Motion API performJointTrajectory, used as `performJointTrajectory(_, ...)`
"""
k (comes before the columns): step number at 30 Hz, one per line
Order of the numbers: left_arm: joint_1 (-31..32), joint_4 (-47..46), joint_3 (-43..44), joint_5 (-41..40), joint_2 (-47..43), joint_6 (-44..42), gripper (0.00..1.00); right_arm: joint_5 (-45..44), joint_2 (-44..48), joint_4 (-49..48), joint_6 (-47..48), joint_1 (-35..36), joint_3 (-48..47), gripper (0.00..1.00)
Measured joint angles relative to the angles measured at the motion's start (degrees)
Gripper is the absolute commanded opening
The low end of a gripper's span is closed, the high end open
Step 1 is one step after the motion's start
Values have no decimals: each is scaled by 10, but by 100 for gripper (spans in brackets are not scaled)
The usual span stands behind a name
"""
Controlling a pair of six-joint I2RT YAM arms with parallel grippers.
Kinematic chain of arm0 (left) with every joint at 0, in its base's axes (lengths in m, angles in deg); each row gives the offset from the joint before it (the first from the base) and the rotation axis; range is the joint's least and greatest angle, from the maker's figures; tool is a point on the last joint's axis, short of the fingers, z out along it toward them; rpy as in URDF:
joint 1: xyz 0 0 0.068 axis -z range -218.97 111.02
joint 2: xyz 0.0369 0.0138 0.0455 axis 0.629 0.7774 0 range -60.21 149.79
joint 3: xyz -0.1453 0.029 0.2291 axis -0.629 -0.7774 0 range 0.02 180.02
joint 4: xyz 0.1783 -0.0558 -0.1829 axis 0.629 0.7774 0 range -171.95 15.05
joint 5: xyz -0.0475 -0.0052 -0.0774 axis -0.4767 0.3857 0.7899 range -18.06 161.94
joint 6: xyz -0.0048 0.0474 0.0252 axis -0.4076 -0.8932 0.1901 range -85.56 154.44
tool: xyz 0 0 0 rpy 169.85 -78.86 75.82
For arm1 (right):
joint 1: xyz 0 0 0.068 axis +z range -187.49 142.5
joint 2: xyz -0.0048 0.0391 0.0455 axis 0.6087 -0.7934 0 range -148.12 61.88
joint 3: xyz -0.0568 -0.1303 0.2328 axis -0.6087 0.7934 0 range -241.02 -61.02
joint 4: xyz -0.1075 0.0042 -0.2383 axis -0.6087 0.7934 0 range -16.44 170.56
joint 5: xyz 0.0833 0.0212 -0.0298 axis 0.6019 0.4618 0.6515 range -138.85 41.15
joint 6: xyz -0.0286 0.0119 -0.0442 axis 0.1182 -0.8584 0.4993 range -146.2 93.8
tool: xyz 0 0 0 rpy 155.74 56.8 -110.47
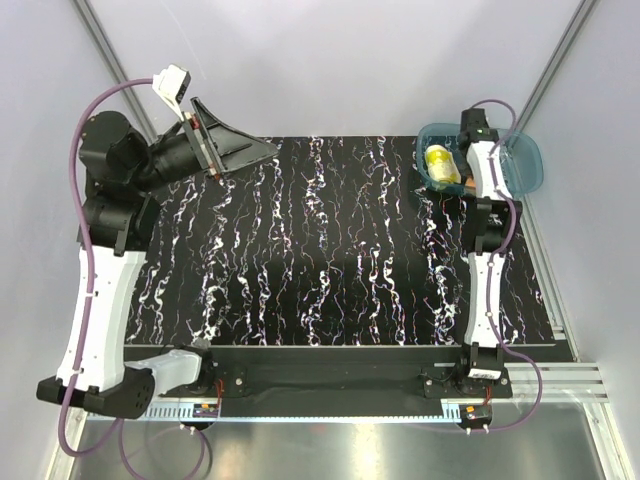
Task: Roll the towels
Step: Place the rolled towel into the container
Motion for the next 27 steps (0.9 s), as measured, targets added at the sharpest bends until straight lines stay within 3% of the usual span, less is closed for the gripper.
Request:
performJointTrajectory(12, -19, -66, -42, 43, 33, 40, 99, 46, -6, -73, 54, 66, 5, 2)
performJointTrajectory(15, -24, -77, -42, 50, 33, 43, 99, 55, -6, -89, 55, 69, 7, 24)
performJointTrajectory(16, -25, -79, -42, 50, 33, 44, 99, 55, -6, -94, 55, 69, 9, 38)
performJointTrajectory(19, -26, -90, -50, 52, 32, 49, 99, 50, -6, -113, 56, 69, 20, 50)
performJointTrajectory(20, -27, -93, -54, 52, 31, 50, 99, 49, -5, -119, 55, 68, 25, 58)
performJointTrajectory(27, -29, -94, -76, 52, 30, 54, 99, 34, 12, -143, 47, 65, 59, 64)
